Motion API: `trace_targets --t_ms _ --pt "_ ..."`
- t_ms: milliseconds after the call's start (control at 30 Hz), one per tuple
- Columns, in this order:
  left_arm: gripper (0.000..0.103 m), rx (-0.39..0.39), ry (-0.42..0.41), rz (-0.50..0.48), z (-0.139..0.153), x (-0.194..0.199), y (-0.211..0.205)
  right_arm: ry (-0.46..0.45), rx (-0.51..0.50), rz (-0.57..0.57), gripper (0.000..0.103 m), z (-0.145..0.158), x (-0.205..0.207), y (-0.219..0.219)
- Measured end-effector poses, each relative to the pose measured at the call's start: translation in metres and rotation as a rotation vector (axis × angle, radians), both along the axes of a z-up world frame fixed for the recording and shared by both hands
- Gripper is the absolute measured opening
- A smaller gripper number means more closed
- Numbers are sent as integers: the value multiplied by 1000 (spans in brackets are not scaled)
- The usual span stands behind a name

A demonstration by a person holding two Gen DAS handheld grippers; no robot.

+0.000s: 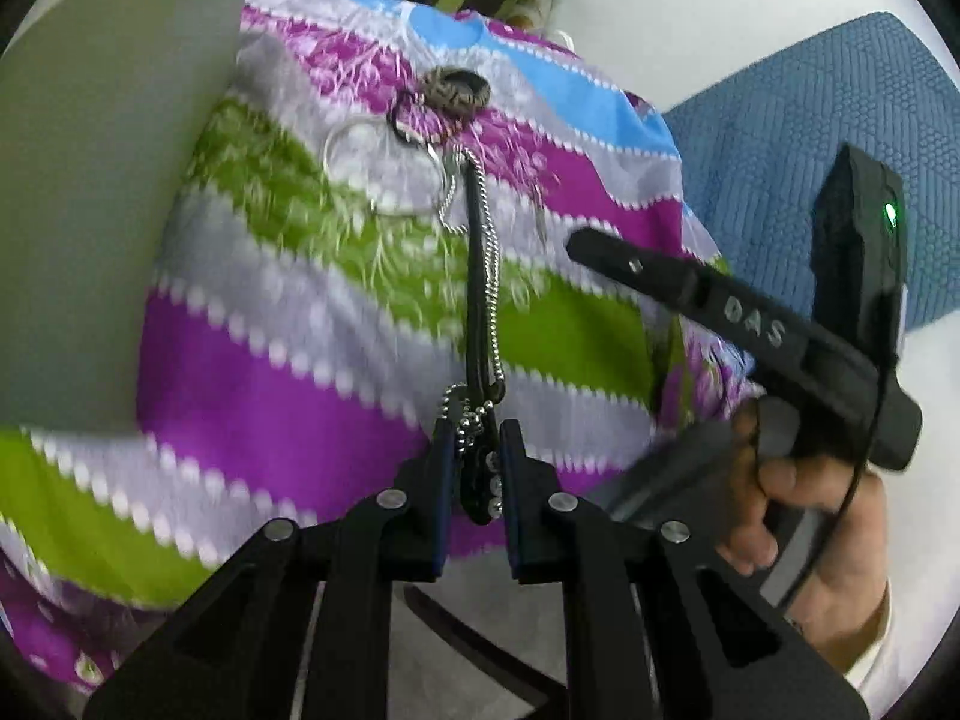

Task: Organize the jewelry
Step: 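Lift the keychain with the left tool while the right tool grasps its black strap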

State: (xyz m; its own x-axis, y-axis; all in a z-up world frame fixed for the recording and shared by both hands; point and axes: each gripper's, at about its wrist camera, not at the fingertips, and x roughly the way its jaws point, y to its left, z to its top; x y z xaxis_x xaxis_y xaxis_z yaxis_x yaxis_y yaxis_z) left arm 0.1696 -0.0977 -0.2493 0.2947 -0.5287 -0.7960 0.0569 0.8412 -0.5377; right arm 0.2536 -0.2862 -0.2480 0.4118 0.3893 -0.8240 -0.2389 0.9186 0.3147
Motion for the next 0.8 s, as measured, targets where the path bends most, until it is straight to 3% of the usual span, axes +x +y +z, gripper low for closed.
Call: trace_targets --t_ms 367,467,800 --pt "15 -4 2 -22 -1 -8 -1 23 -9 81 38 -5 -19 23" --pt "15 -35 16 -17 -3 -10 2 26 -6 69 38 -5 -18 22" --pt "15 3 9 -47 -8 -15 -6 31 24 -10 38 5 -40 4"
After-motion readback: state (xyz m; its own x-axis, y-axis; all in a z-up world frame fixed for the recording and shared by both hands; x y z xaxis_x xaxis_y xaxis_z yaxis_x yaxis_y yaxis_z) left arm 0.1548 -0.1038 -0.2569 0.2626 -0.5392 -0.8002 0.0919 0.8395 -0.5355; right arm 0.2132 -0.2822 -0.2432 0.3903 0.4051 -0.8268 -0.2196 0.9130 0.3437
